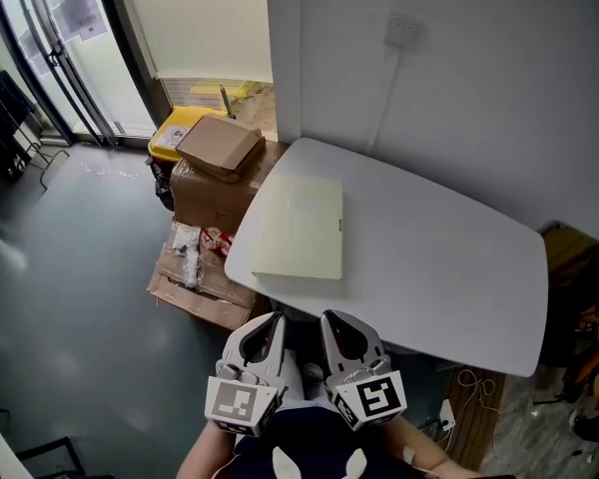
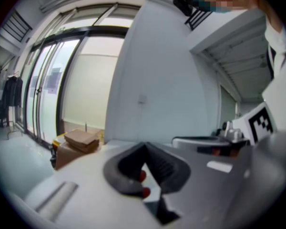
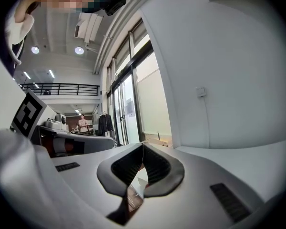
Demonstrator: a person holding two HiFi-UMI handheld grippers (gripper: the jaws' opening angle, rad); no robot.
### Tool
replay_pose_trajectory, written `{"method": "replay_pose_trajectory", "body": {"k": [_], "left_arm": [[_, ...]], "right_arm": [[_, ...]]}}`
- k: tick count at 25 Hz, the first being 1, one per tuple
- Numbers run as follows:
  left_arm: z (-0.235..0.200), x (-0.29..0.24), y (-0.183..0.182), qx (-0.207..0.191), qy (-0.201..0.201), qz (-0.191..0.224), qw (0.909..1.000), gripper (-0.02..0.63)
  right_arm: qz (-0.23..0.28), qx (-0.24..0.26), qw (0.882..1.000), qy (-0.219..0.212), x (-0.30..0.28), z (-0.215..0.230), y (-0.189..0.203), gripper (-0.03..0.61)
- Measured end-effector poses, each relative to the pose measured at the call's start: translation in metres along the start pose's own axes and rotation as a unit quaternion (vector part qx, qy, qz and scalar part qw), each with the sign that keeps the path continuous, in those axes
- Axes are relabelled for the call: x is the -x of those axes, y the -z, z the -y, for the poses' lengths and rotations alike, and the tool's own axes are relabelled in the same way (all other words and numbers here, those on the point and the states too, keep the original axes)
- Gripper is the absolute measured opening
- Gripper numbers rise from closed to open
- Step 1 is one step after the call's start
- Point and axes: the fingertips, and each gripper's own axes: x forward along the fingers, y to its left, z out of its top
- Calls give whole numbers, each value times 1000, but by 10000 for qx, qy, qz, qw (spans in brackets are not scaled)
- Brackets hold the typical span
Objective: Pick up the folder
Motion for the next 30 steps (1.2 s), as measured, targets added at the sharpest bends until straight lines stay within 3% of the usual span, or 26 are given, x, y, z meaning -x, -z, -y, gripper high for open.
{"method": "replay_pose_trajectory", "body": {"k": [6, 17, 30], "left_arm": [[-13, -17, 9, 92, 97, -166, 9998, 5], [-49, -76, -7, 84, 421, -333, 9985, 5], [-84, -123, -12, 248, 542, -490, 9970, 5]], "right_arm": [[-136, -57, 9998, 114, -13, 8, 10, 9], [-260, -144, 9987, 409, -67, 41, -3, 9], [-565, -235, 9976, 316, -122, 59, 0, 11]]}}
